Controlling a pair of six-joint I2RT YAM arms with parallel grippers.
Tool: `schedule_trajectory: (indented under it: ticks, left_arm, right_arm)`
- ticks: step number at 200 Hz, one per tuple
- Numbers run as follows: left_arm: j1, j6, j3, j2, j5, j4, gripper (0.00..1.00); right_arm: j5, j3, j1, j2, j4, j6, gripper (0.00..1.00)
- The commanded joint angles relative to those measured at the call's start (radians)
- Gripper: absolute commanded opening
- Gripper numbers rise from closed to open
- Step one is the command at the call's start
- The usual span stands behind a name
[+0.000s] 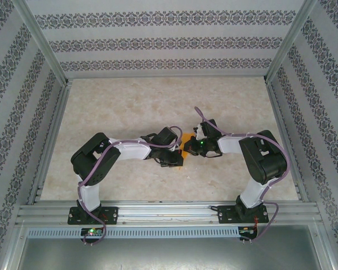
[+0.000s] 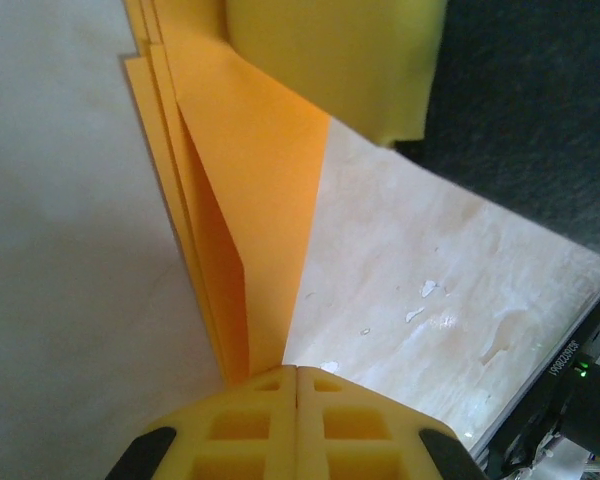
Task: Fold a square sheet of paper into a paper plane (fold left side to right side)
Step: Fold the wing for the fifth time at the center of the table.
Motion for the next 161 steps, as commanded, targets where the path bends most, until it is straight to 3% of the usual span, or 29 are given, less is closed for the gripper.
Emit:
schedule_trajectory:
  ticks: [1,161]
  left_arm:
    - [-0.001,-0.009,-0.018,-0.004,-0.017,0.008,0.02]
    - [-0.006,-0.063,-0.125,0.010,0.014,0.105,0.02]
  right_arm:
    - [0.138,-0.035,0.018,0.076,-0.142,-0.039,0.00]
    - [0.150,-0.018,0.018,0.080,-0.178,-0.053,0.00]
